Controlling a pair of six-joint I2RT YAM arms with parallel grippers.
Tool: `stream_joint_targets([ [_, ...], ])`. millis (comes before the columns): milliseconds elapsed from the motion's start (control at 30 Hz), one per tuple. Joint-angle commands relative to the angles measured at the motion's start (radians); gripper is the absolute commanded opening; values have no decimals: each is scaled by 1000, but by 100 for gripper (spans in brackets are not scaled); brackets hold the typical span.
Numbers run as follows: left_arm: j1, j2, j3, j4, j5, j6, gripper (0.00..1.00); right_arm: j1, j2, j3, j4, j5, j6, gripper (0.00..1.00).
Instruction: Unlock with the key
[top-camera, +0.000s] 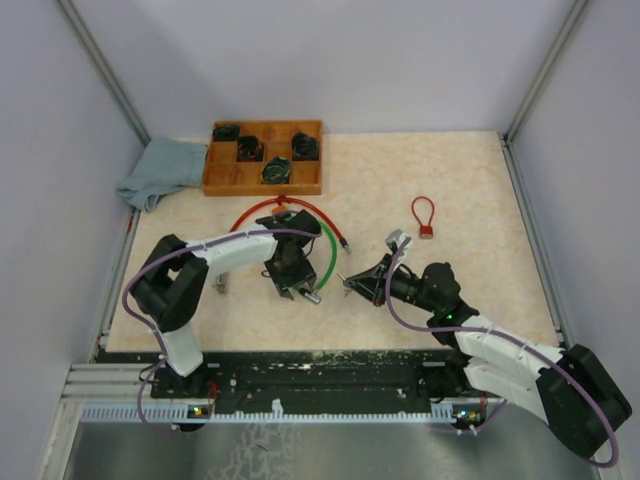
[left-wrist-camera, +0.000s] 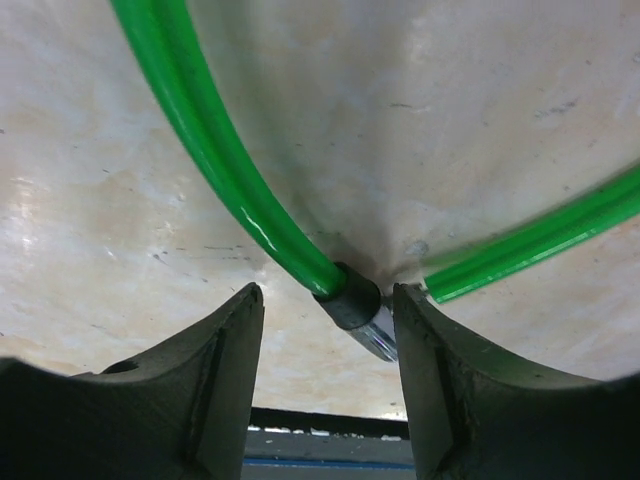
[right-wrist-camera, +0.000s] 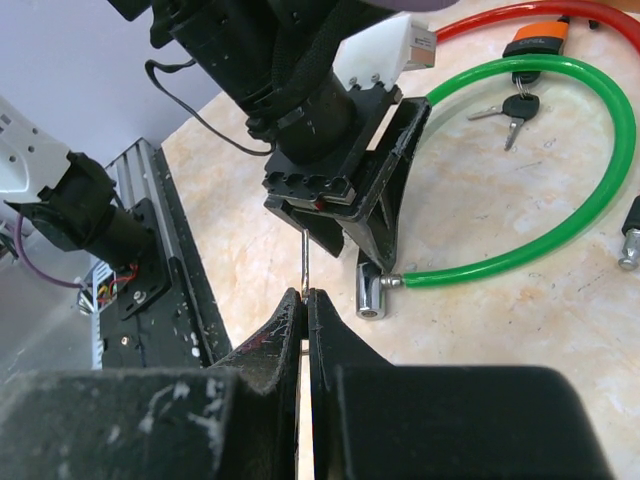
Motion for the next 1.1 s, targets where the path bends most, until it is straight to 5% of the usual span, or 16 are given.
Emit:
stream_joint_targets([
  [0, -1, -47, -48, -47, -85, -86, 61, -6, -11, 15, 48, -8, -15, 0],
  [533, -4, 19, -23, -27, -42, -95, 59, -5, -14, 17, 38, -9, -15, 0],
  [733, -7, 45, -39, -4, -27, -99, 41, -7, -1, 18, 47, -10, -10, 0],
  [933, -6, 19, -83, 18, -20, -104, 13, -6, 5, 28, 39, -22, -6, 0],
  [1067, -4, -61, -104, 56, -33, -112, 8, -6, 17, 40, 38, -35, 11, 0],
])
